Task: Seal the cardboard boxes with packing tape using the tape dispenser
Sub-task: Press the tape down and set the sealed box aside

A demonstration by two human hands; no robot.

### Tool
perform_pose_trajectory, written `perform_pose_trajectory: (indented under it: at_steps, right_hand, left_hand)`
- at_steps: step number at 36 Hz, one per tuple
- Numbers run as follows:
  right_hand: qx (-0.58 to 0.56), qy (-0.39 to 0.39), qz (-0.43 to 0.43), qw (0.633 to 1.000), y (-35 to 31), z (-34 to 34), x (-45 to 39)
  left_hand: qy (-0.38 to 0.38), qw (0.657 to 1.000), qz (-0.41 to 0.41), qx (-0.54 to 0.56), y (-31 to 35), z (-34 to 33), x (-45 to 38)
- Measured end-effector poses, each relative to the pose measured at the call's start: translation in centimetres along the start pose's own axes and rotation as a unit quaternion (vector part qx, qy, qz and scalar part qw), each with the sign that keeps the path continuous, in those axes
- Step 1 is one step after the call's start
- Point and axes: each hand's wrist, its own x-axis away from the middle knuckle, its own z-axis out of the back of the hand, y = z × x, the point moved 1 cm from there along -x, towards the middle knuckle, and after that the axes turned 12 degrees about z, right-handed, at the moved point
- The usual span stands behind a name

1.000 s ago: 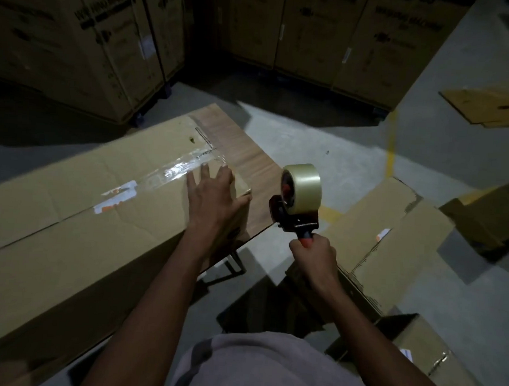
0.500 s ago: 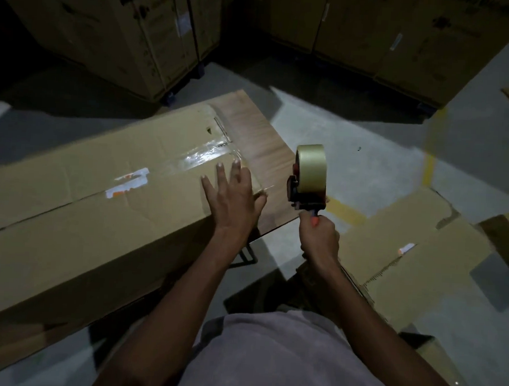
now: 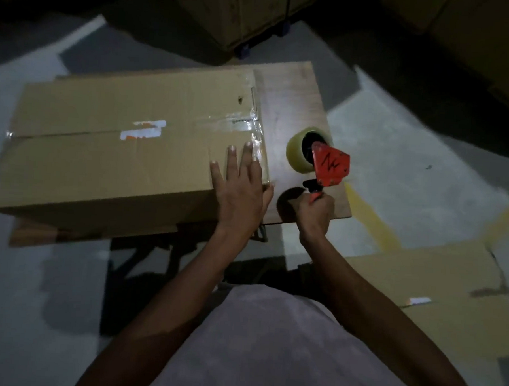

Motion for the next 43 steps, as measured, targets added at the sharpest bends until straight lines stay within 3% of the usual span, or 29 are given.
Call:
perform_pose_trajectory:
  at_steps: [8,15,24,33,37,41,43]
  right_hand:
    - [0.029,-0.047,-0.024,0.998,0.8,-3.8,-3.2]
    - [0.060,-0.086,-0.055,0.993,1.3,-5.2,-3.6]
    - [0.094,-0.135,-0.035,0.986,1.2,-5.3,-3.4]
    - [0.015,-0.200,-0.023,0.979,-0.5,-3.2,-1.9]
    - [-0.038,-0.209,0.025,0.977,-2.7,-0.9,-0.7]
    - [-0.191,-0.204,0.001,0.960,-4.9,0.8,1.3]
    - [-0.214,-0.203,0.017,0.955,-5.6,1.2,2.4]
  left_hand:
    - [-0.073,0.996,-0.001,-0.047,0.2,0.3,-0.1]
    - [-0.117,0.993,-0.017,-0.023,-0.7,0.5,-0.2]
    - [-0.143,0.989,-0.012,0.029,-1.5,1.4,-1.0]
    - [-0.082,0.994,-0.062,0.041,-2.0,3.8,-1.4]
    - [-0.101,0.990,-0.093,0.019,-2.3,3.9,-1.9]
    - [-0.131,0.982,-0.135,0.026,-2.6,4.3,-3.0]
    - [-0.145,0.975,-0.166,0.037,-3.2,4.7,-3.9]
